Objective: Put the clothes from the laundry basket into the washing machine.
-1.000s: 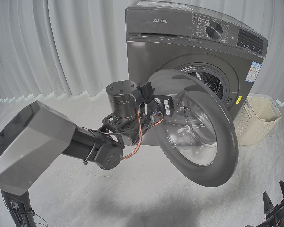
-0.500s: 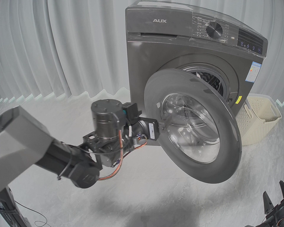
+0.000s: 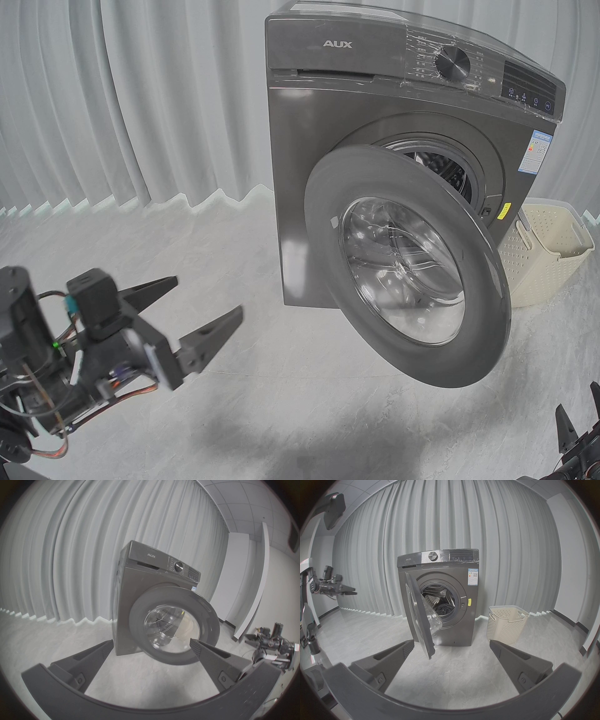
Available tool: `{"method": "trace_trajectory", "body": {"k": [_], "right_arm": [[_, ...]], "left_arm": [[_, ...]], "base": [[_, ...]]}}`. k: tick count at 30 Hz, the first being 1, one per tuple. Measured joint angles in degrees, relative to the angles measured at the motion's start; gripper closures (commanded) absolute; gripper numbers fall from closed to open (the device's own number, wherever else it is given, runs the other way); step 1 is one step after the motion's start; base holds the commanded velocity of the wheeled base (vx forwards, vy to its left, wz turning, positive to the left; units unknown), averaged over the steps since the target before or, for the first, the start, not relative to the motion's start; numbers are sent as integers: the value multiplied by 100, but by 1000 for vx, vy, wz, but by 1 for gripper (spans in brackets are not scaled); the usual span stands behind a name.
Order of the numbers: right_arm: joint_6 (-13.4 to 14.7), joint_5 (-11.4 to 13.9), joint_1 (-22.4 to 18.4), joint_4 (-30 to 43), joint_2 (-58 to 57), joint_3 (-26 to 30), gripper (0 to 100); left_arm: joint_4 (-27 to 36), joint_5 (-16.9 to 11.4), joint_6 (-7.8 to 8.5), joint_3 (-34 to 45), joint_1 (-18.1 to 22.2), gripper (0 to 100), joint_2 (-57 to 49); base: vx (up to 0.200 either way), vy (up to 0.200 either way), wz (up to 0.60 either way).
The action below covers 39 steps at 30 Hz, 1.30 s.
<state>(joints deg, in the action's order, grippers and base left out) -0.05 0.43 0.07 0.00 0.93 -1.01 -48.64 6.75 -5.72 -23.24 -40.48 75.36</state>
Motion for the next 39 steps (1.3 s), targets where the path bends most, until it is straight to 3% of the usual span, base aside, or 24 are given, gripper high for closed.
{"method": "trace_trajectory", "body": {"k": [5,11,17,22,25,30,34,39], "right_arm": [[5,-10,-5,0,0,0,0],[5,-18,0,2,0,0,0],[5,-18,-5,2,0,0,0],[-11,-2,-5,2,0,0,0],[-6,9,-5,5,0,0,0],[-20,63,-7,-11,0,0,0],[-24,268,-5,-156,0,-130,0],[38,603,17,2,76,-987,0]], "left_arm": [[562,-20,197,847,322,0,-1418],[1727,-143,318,1525,1034,0,-3231],[3092,-288,356,1886,1886,0,-4866],[4303,-411,252,2118,2651,0,-6065],[4440,-464,211,2186,3178,0,-6487],[4479,-561,277,2216,3922,0,-7038],[4602,-512,250,2222,4067,0,-7272],[4714,-508,307,2222,4079,0,-7400]], "base": [[0,0,0],[0,0,0],[0,0,0],[0,0,0],[0,0,0],[0,0,0],[0,0,0],[0,0,0]]}}
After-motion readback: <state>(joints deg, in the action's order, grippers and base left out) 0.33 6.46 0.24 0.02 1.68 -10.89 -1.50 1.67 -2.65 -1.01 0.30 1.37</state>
